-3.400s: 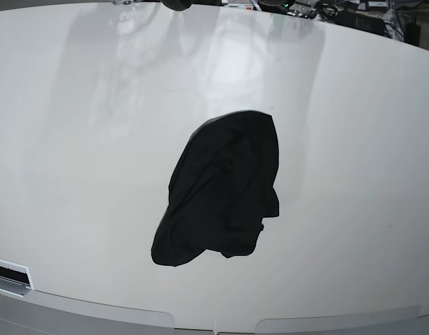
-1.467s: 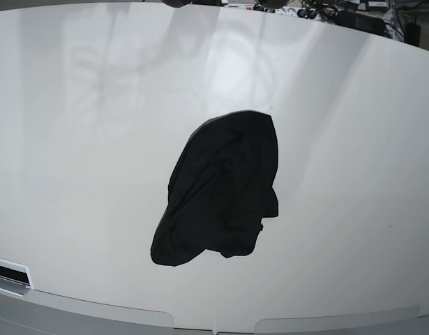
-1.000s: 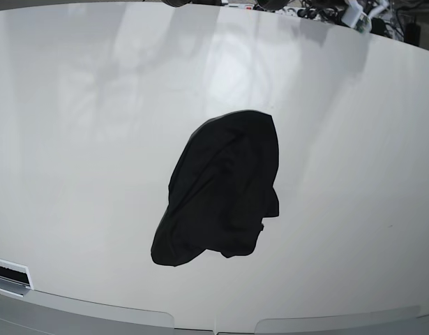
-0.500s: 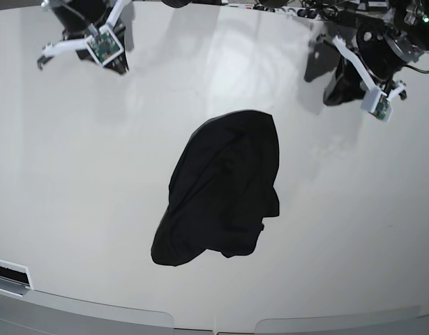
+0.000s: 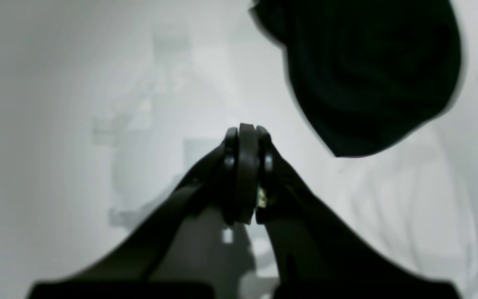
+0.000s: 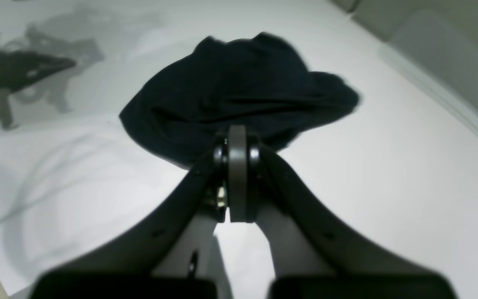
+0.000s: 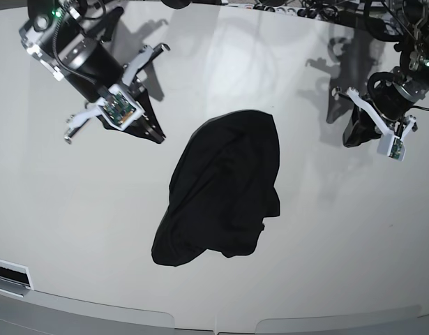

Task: Layout the t-shirt on the table in an organized manner, then fold the t-shirt properly
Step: 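Move the right gripper down onto the crumpled black t-shirt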

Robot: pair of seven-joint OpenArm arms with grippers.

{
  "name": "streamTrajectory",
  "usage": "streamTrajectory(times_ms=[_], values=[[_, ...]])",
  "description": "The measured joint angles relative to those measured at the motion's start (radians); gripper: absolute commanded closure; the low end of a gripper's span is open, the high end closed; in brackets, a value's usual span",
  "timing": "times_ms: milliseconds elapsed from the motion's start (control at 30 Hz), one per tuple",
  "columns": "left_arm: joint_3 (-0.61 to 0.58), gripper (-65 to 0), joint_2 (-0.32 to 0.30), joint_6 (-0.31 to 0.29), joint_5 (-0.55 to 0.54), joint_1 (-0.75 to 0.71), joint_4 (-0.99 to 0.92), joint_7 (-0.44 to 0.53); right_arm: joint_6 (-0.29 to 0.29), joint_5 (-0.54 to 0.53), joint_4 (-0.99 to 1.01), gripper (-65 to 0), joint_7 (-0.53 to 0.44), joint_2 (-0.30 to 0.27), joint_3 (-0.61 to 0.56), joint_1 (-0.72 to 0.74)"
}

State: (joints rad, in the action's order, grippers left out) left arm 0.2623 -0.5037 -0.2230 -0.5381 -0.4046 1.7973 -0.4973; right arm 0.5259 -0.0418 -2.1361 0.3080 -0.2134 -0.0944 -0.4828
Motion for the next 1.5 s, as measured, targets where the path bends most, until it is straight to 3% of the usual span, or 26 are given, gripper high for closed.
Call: streamTrajectory(times_ms=[67, 267, 467, 733, 833, 900, 1033, 1267, 1500], values=[[0.0, 0.0, 0.001, 0.0, -0.015, 0.016, -0.034, 0.0, -0.007, 0.0, 0.085, -0.6, 0.0, 0.0, -0.051, 0.067], [0.0, 0.0, 0.002, -0.003, -0.016, 0.02, -0.047, -0.001, -0.03, 0.009, 0.343, -26.2, 0.006, 0.01, -0.212, 0.273], [0.0, 0.0, 0.003, -0.003, -0.016, 0.02, -0.047, -0.001, -0.103, 0.06, 0.564, -34.7, 0.051, 0.09, -0.257, 0.443], [0.0, 0.0, 0.003, -0.002, -0.016, 0.02, -0.047, -0.001, -0.124, 0.048, 0.752, -33.6, 0.067, 0.164, -0.256, 0.594], [0.0, 0.0, 0.003, -0.002, -0.016, 0.02, -0.047, -0.001, -0.136, 0.045, 0.848, -28.6, 0.08, 0.196, -0.256, 0.622], [0.0, 0.0, 0.003, -0.002, -0.016, 0.02, -0.047, -0.001, -0.153, 0.046, 0.923, -22.5, 0.08, 0.212, -0.256, 0.646], [0.0, 0.0, 0.003, -0.002, -0.016, 0.02, -0.047, 0.0, -0.172, 0.045, 0.978, 0.0, 0.085, 0.22, -0.257, 0.692], [0.0, 0.0, 0.004, -0.002, -0.016, 0.019, -0.047, 0.0, -0.138, 0.055, 0.784, 0.0, 0.127, 0.222, -0.256, 0.716], [0.0, 0.0, 0.003, -0.002, -0.015, 0.019, -0.047, 0.0, -0.14, -0.009, 0.449, 0.0, 0.35, 0.222, -0.256, 0.718]])
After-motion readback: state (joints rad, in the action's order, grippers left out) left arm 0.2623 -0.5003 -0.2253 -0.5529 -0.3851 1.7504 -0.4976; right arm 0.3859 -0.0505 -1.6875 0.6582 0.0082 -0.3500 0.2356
